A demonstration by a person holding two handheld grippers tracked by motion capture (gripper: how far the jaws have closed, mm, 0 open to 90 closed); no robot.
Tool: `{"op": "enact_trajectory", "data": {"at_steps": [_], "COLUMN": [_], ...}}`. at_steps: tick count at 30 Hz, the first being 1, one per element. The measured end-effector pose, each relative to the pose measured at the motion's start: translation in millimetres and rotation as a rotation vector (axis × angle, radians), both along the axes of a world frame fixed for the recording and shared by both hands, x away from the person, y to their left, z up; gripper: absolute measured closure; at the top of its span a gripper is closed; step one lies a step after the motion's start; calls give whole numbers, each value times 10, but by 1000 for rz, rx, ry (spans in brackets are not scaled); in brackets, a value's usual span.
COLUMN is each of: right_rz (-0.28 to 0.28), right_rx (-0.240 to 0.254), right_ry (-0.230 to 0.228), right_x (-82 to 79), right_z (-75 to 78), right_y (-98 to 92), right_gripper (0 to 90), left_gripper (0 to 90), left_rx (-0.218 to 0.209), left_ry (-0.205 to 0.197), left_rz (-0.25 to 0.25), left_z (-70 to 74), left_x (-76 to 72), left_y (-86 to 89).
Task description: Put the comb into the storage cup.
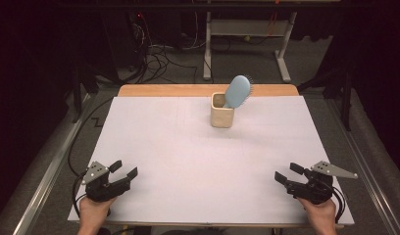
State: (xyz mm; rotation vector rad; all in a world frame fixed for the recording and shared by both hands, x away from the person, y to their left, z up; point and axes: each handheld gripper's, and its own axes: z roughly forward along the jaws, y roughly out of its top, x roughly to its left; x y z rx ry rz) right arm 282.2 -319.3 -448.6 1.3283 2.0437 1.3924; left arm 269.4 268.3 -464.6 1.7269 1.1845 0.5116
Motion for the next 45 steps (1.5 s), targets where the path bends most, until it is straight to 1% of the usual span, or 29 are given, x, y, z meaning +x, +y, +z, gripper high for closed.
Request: {"op": "enact_trajectory", "data": {"at_steps": [3,14,22,26,34,38,45], "right_rz": [-3,-4,-5,-9,-22,-23,-22], "right_rx": [-16,-42,-71,-74,-69,-84,-96], "right_ry": [-8,-10,-20,-28,-26,-27,-15], "right_x": [-5,-15,-41,-75,-120,-125,-97], "right_z": [-6,-38,-67,-75,-93,-104,-133], "right_y": [1,1,-10,-38,-91,-84,-66], "right_gripper": [232,230,228,228,228,229,229], "left_gripper": [309,308,308,308,308,308,308], "left_rx": [3,2,1,0,-8,-10,-11], "left_ry": [0,-1,-3,-2,6,11,16], "left_rz": [-1,1,3,3,6,3,-1], "left_z": [1,3,5,3,-5,-8,-14], "left_x": [-1,-4,-8,-7,2,6,13], "left_y": [-1,1,1,0,3,10,0]}}
